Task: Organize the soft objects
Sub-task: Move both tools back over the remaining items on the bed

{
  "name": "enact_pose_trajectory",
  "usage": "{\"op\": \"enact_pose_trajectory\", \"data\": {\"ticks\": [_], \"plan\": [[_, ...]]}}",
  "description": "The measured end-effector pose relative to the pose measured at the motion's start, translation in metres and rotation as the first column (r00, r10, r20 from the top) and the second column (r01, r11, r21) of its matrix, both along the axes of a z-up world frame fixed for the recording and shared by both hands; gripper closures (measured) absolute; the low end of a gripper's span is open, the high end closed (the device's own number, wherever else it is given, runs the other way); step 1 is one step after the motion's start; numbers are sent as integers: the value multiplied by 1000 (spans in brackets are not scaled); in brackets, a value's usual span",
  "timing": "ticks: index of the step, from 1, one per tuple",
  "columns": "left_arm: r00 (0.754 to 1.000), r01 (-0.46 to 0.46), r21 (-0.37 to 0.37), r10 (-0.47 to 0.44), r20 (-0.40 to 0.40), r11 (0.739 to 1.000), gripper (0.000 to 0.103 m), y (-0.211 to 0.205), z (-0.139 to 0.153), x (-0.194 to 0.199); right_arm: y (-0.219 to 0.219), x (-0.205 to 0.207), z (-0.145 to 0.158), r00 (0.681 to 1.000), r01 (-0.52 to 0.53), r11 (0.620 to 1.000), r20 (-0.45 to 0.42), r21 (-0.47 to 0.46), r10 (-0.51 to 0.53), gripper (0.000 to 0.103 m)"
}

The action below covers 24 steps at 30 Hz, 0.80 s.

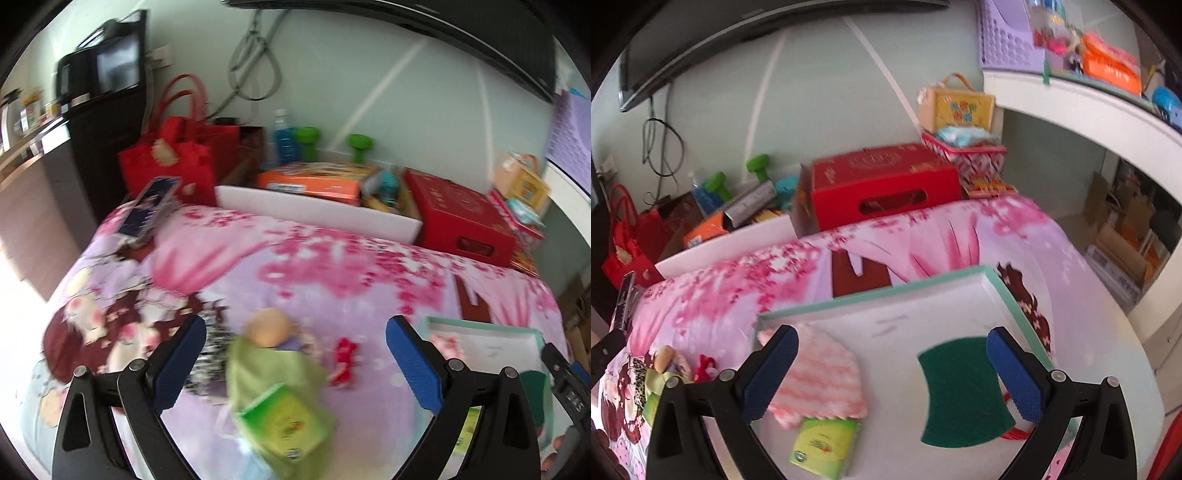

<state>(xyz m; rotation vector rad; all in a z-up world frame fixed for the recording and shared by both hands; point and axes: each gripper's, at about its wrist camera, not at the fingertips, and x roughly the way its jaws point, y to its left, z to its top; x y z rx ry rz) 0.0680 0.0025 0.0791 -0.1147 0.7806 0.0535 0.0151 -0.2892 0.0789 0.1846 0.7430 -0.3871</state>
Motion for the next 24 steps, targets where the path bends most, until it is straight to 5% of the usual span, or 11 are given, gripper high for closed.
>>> {"op": "enact_pose_trajectory", "data": {"ticks": [14,24], "plan": [[967,-185,60,192,-169,981,5,69,-18,-3,63,16,-10,987,-163,986,6,28,163,0],[942,-270,-28,258,-216,962,5,124,-34,-10,156,29,-22,912,-406,908,-12,107,409,0]]}}
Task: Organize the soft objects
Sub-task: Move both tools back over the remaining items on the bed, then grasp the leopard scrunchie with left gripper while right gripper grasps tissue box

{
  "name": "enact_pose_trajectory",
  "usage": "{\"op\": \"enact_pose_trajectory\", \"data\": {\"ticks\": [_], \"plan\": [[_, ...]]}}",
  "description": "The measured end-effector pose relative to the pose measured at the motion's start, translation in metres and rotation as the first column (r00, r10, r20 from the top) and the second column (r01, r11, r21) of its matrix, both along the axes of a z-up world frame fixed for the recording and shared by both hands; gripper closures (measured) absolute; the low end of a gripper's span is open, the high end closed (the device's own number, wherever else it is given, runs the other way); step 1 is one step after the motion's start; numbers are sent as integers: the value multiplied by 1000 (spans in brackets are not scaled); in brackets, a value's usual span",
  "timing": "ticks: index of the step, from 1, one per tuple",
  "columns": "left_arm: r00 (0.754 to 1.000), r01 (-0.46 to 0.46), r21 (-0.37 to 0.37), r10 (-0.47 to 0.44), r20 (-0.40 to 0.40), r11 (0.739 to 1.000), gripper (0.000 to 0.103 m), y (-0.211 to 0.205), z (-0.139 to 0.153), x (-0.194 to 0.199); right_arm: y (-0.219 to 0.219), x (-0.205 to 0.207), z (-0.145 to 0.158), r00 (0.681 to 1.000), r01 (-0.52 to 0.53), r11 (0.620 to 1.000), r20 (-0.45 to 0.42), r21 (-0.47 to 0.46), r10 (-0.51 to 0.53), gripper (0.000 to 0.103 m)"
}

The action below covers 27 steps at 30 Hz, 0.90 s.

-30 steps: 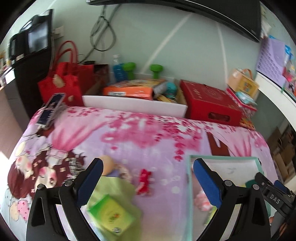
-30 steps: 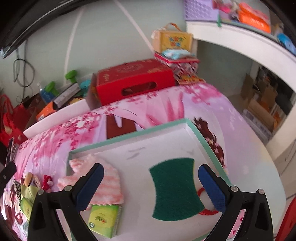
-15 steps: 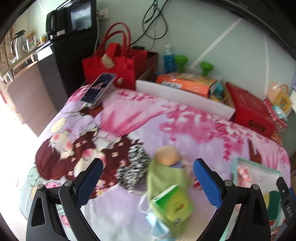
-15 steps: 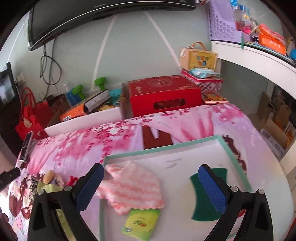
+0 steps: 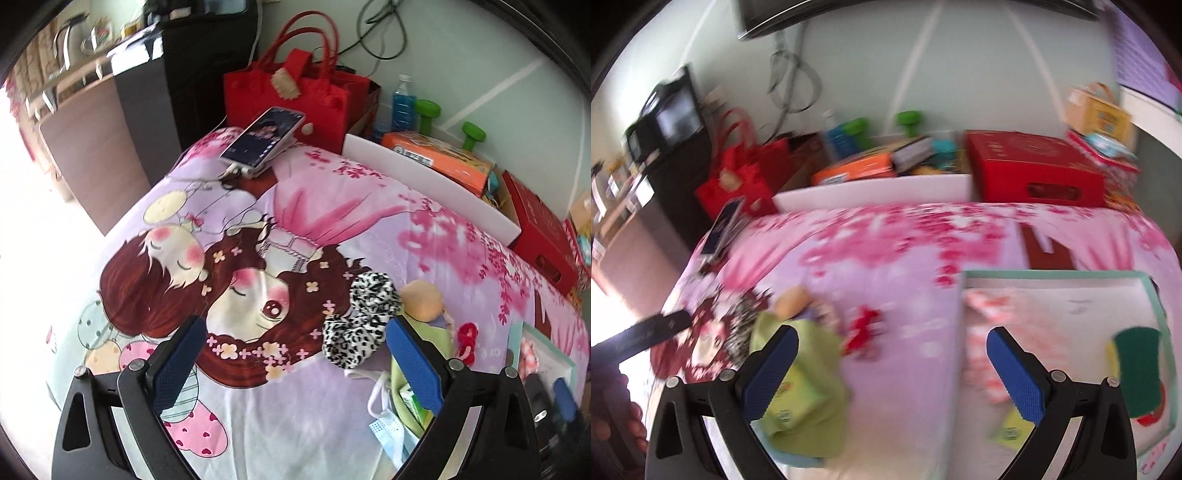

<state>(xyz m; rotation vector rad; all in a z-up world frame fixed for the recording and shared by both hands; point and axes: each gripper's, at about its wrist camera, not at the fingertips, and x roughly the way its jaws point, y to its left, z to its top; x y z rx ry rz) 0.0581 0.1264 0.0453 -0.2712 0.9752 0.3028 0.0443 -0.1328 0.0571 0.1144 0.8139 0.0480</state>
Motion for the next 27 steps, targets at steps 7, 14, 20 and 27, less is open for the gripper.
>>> {"op": "enact_pose_trajectory", "data": {"ticks": [7,14,20,27], "plan": [[1000,-22,-69,20,-20,997,5,15,-14,1,57,3,-20,988,-144,989,-62,-35,141,0],[995,61,-118,-70,-74,991,5,-1,-33,12,82,4,-44,967,-216,976,-145,-36,208,0],[991,51,-143,-67,-116,988,5,0,-45,17,87,8,-58,956,-231,972,-197,-41,219,1],[989,22,-161,-45,-142,987,5,4,-55,24,85,12,-66,952,-223,974,-225,-40,209,10]]}}
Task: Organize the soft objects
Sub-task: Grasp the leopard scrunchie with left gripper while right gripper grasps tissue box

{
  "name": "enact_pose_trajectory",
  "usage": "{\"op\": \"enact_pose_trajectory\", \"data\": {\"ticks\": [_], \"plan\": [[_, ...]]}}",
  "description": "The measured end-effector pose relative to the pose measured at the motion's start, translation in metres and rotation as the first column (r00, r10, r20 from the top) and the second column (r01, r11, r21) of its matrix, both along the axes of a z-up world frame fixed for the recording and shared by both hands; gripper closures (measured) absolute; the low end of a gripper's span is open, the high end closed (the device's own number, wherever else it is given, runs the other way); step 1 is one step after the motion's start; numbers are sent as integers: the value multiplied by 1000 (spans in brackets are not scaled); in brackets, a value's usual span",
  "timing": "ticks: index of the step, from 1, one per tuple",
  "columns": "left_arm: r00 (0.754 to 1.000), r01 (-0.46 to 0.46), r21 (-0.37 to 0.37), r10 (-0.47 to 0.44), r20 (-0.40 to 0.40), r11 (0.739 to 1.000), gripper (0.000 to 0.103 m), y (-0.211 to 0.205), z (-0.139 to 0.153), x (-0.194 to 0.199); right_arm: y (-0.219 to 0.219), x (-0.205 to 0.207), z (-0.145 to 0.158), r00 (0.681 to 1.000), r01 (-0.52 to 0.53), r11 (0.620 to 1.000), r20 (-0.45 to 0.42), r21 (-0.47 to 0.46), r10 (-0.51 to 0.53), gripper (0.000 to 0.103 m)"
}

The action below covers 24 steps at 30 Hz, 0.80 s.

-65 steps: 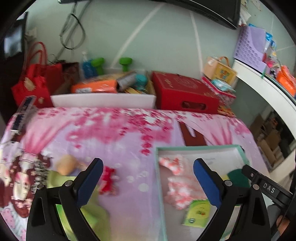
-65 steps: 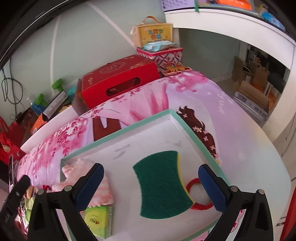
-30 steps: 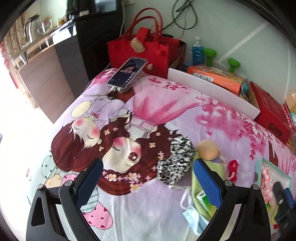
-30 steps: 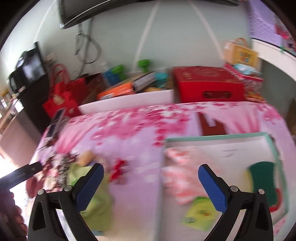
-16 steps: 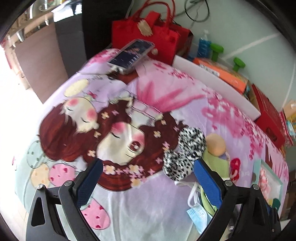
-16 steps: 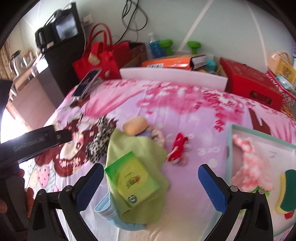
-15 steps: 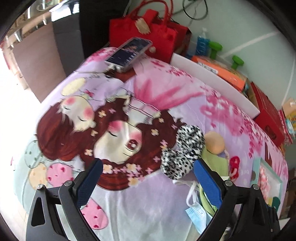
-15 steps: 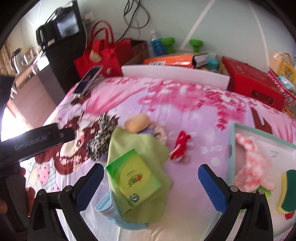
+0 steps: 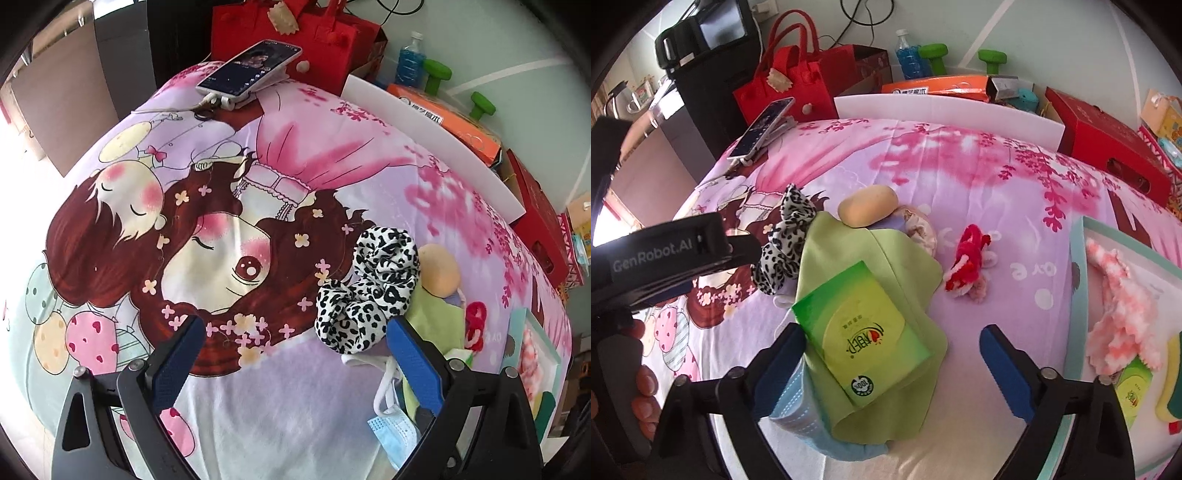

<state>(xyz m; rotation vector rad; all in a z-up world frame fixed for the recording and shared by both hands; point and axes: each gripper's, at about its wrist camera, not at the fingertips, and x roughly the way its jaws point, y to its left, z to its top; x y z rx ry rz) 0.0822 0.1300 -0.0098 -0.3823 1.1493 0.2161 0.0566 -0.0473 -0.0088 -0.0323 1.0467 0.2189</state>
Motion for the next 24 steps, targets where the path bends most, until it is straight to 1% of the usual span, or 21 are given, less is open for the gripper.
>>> {"op": "enact_pose_trajectory", "data": {"ticks": [2,8,11,13,17,18,23,24], "plan": [[1000,0,-1,0,-5,1000,5,-1,-3,2,-3,1,0,1000,8,1000,0,10,-8,13],[1000,0,-49,-1,-17,999,5,-5,-11,10,-6,3,-1,1000,8,1000,-9,29,-8,24],[1000,0,-67,-1,-23,998,7,-7,-16,14,-6,4,-4,1000,6,999,-23,38,-5,30],[1000,3,-88,-5,-25,996,18,-9,-20,17,-6,5,-6,999,6,999,-31,43,-4,33],[999,10,-130,-15,-36,991,26,-13,-29,23,-9,7,-9,999,13,999,-44,49,-10,36],[999,14,-137,-20,-38,990,30,-14,-31,25,-9,7,-10,999,13,999,-47,52,-10,37],[999,32,-120,-37,-35,992,36,-22,-33,31,-8,8,-12,998,1,998,-61,66,3,42],[999,36,-121,-40,-32,992,40,-23,-34,32,-7,8,-13,998,-2,998,-64,66,6,43]]}}
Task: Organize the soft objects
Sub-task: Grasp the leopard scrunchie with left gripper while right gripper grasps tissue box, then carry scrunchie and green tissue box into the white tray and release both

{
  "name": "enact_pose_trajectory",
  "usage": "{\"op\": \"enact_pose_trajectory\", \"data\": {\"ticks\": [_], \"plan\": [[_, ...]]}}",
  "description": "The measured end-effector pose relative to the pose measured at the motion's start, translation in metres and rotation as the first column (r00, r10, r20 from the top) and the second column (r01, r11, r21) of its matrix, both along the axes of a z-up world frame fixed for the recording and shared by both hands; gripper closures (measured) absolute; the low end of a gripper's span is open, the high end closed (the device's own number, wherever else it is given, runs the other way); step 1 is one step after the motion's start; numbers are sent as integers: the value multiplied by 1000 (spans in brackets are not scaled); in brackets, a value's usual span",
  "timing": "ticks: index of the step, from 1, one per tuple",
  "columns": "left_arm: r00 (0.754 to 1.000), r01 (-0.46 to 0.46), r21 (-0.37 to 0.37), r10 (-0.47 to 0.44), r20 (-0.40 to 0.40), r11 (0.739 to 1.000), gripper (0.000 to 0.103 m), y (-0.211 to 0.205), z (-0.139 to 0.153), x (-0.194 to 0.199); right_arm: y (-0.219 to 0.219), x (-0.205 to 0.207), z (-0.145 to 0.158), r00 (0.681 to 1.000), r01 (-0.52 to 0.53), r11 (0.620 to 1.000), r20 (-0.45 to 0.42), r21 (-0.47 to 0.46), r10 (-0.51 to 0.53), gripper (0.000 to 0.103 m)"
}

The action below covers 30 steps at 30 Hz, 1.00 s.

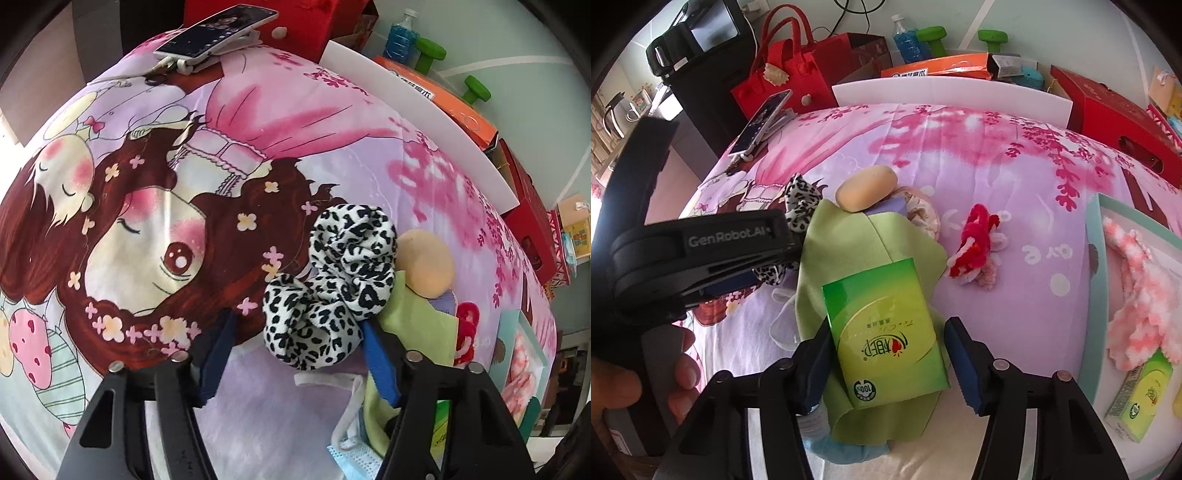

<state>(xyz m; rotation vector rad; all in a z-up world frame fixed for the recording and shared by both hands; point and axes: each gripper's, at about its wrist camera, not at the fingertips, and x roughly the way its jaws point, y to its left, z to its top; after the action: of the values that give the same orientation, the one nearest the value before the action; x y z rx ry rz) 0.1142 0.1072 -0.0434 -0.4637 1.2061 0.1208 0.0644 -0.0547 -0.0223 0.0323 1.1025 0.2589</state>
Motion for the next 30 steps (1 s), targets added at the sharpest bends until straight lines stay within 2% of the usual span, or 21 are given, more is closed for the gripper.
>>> {"op": "enact_pose_trajectory", "data": {"ticks": [4,6,15,20,30], "plan": [[1000,21,-15,-21,6,1000,55,-4,-1,4,0,1,-3,1000,-2,1000,-12,10,2,46],[1000,26,-18,-25,7,1000,58,-6,-1,4,-1,1,-3,1000,-1,1000,-13,14,1,46],[1000,26,-25,-26,14,999,67,-6,-1,4,0,1,-3,1000,-2,1000,-18,15,2,46],[1000,14,-56,-13,22,998,71,-2,1,1,0,1,-2,1000,2,1000,-16,20,-2,47],[997,-2,-68,7,81,998,74,6,23,-10,-4,-3,11,1000,7,999,18,31,-8,48]]}}
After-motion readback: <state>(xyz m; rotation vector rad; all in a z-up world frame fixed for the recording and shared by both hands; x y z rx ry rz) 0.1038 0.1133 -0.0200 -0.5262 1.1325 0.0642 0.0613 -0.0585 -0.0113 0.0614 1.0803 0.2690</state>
